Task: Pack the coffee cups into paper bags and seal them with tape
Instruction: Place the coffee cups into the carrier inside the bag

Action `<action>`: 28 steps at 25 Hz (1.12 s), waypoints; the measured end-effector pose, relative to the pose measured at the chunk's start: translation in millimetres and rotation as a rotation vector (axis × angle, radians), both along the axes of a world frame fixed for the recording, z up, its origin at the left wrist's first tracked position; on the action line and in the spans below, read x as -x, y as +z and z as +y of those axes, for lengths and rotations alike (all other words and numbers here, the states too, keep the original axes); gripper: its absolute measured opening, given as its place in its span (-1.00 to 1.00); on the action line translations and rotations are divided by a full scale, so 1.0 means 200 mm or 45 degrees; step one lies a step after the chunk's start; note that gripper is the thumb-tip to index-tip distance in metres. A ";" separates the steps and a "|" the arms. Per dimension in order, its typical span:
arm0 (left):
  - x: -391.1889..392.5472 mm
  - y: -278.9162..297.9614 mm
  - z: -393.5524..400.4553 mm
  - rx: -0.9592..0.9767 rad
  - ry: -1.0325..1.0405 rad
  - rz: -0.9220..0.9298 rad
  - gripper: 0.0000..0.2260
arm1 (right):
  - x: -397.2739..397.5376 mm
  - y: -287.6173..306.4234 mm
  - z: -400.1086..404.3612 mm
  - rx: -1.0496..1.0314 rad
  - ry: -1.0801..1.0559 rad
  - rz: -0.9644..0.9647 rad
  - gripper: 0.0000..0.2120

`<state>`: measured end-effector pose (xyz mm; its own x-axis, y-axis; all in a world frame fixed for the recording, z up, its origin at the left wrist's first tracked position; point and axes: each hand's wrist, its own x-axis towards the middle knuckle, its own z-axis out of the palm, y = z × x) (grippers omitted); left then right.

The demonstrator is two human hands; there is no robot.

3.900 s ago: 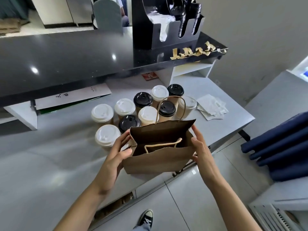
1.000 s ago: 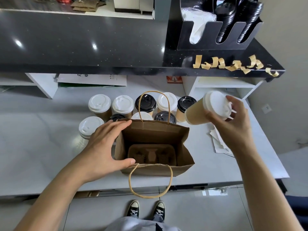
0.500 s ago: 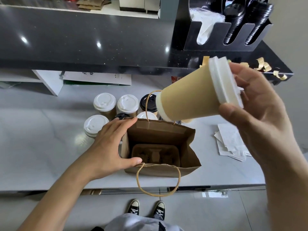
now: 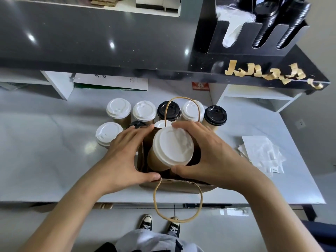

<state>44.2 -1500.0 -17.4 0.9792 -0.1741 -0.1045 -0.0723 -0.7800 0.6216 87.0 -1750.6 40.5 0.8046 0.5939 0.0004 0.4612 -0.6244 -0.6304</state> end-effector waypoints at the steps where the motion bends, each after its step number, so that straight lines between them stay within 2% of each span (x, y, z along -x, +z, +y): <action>1: 0.00 0.00 0.00 -0.003 -0.001 0.012 0.09 | -0.01 -0.03 0.01 0.052 0.021 -0.025 -0.22; 6: 0.01 0.00 0.01 0.030 -0.027 0.041 0.10 | -0.06 -0.17 0.08 0.206 0.098 0.002 -0.15; 14: 0.01 0.01 0.00 -0.012 -0.051 0.017 0.10 | -0.09 -0.39 0.17 0.369 0.169 -0.124 -0.22; 28: 0.02 0.01 0.00 -0.022 -0.045 -0.003 0.08 | -0.12 -0.40 0.20 0.396 0.222 -0.217 -0.27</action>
